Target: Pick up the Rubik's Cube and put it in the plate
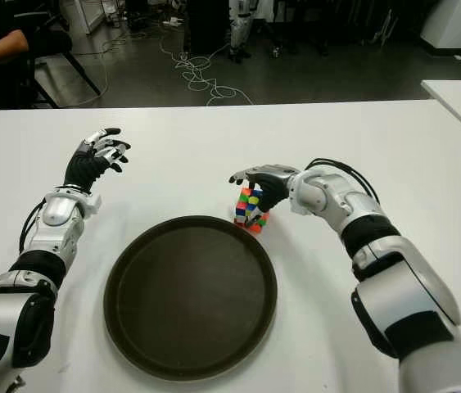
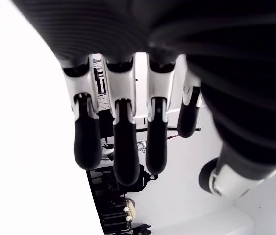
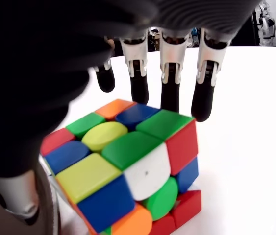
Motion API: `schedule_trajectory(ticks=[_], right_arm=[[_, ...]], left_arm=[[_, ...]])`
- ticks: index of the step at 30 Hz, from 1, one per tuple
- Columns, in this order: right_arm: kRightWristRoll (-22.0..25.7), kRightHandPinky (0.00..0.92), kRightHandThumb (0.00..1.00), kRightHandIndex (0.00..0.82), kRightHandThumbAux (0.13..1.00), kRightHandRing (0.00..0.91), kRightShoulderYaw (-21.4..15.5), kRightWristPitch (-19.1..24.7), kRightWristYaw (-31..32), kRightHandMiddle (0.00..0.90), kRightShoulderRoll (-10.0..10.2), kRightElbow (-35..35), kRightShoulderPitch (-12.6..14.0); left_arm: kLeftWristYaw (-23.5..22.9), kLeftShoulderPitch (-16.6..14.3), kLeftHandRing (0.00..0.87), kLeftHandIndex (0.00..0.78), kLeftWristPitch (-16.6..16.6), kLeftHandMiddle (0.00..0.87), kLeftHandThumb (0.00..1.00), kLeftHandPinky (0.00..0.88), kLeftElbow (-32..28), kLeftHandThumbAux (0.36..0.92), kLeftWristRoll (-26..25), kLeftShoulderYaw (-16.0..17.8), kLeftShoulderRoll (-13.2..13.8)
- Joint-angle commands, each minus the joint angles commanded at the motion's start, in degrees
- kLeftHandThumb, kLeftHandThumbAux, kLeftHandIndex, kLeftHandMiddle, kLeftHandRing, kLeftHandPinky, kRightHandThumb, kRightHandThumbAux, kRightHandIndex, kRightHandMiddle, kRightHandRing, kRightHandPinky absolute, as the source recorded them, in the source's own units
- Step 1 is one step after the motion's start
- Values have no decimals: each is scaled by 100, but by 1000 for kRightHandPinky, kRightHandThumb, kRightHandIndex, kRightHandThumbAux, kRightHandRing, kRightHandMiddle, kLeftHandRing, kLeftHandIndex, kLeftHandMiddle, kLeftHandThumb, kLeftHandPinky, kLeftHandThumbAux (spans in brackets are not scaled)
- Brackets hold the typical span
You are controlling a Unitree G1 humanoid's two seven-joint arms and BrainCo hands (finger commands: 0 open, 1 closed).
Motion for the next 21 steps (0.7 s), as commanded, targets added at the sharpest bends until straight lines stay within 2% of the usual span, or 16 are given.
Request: schedule_trajectory(ticks=[6, 21], right_arm=[[-58, 334, 0, 92, 680, 257, 16, 69, -102, 199, -19, 38, -29], [-87, 334, 0, 91, 693, 254, 46, 97, -285, 194, -70, 127, -79]], left_arm=[[-4, -4, 499, 234, 12, 419, 299, 557, -5, 646, -13, 11, -6], [20, -1, 475, 234, 27, 394, 288, 531, -9, 638, 18, -10, 4]])
